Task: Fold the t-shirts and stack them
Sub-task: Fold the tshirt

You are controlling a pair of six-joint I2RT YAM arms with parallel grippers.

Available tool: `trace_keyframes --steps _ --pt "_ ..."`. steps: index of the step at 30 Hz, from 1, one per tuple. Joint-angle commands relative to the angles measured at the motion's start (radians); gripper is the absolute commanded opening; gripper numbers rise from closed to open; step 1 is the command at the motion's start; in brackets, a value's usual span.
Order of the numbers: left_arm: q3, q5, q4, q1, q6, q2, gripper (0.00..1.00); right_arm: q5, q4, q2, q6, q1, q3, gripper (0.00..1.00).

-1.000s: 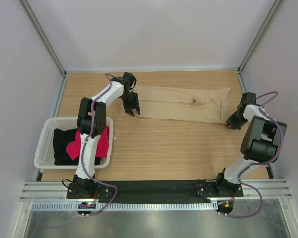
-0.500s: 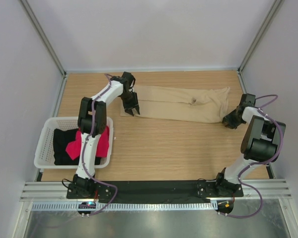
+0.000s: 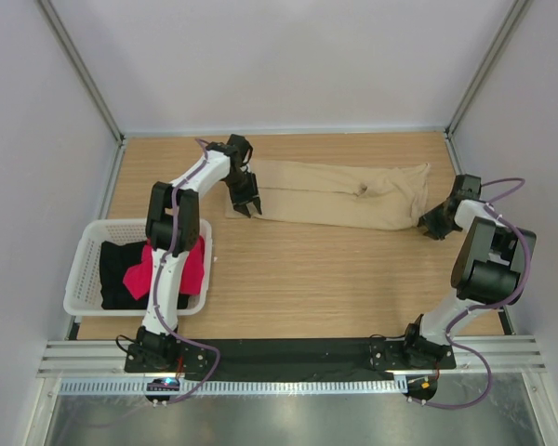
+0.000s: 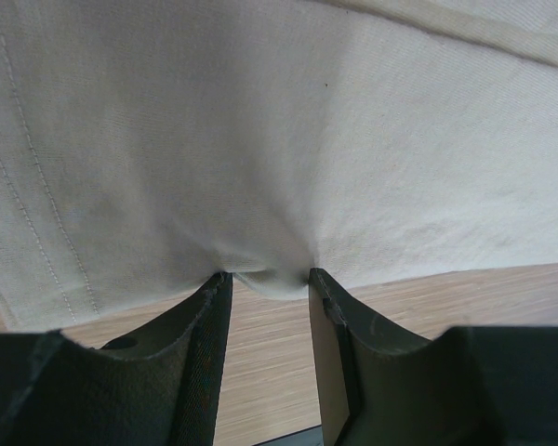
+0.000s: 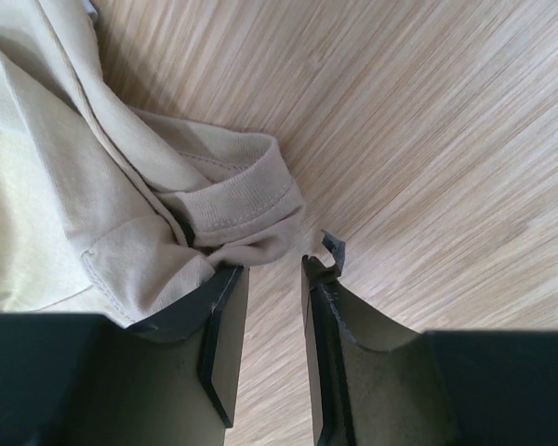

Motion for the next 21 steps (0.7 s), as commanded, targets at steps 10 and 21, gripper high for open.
trace_keyframes --steps 10,21 --pt "-0.009 -0.068 0.038 0.006 0.014 0.095 0.41 -0.018 0.146 0.023 0.04 -0.013 0.031 0.29" --pt "-0.003 -0.086 0.03 0.005 0.011 0.108 0.41 0.007 0.153 0.023 0.053 -0.016 0.028 0.01"
